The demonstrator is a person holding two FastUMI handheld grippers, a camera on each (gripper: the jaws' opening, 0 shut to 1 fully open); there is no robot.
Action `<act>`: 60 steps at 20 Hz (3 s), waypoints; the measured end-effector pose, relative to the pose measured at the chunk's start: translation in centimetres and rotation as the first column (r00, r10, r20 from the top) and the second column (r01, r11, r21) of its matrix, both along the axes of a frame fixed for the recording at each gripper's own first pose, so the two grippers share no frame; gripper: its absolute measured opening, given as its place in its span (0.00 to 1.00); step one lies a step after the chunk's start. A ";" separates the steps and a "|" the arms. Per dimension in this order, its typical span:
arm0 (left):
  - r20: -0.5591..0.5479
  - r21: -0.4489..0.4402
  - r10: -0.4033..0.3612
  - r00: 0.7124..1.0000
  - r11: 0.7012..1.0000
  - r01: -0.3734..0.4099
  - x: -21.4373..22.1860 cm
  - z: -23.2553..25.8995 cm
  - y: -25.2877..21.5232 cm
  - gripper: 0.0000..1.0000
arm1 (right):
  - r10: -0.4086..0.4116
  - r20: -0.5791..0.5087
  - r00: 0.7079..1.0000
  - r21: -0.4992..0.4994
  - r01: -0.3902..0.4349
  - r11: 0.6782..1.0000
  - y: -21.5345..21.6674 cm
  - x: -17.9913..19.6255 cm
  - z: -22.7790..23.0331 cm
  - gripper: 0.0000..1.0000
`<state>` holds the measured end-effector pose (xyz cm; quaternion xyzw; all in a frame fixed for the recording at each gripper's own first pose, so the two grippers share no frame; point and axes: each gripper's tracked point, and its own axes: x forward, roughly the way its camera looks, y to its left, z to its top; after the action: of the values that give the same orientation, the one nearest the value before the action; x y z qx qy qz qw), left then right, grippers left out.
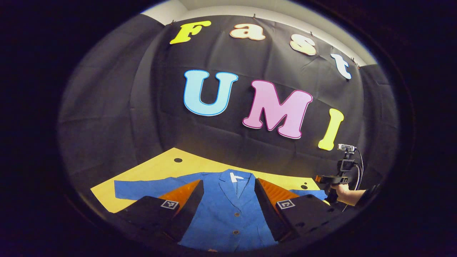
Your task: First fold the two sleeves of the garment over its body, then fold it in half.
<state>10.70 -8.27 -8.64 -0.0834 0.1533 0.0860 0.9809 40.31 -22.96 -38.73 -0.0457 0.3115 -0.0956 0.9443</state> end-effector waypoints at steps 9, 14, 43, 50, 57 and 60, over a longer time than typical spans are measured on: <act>-0.083 0.018 -0.155 0.984 0.987 0.157 1.8 -1.0 -5.9 0.82 | -0.162 -0.289 0.944 0.028 0.177 0.984 -9.1 -2.4 -13.4 0.97; -0.068 0.065 -0.229 0.971 0.970 0.234 2.1 -0.2 -8.5 0.82 | -0.155 -0.360 0.920 0.074 0.194 0.978 -8.1 -3.5 -14.7 0.95; -0.012 -0.009 -0.056 0.998 0.998 0.056 -4.2 0.3 1.6 0.82 | 0.134 -0.133 0.982 0.378 -0.075 0.923 11.7 0.7 -1.9 0.05; 0.001 -0.029 0.041 0.999 0.999 -0.041 -6.9 -0.7 9.1 0.82 | 0.317 -0.056 0.947 0.411 -0.268 0.871 29.5 0.2 2.4 0.04; 0.019 -0.025 0.150 0.989 0.989 -0.149 -9.6 -1.5 17.9 0.82 | 0.515 -0.049 0.856 0.464 -0.438 0.770 48.3 -6.0 2.5 0.04; 0.024 -0.013 0.189 0.982 0.982 -0.189 -10.6 -1.9 21.3 0.80 | 0.564 -0.059 0.824 0.456 -0.480 0.749 53.8 -8.6 1.8 0.05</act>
<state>0.11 13.02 -10.51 -0.1038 0.1330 0.1767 0.9697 31.70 30.83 -36.92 0.0647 0.3892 0.2476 0.8849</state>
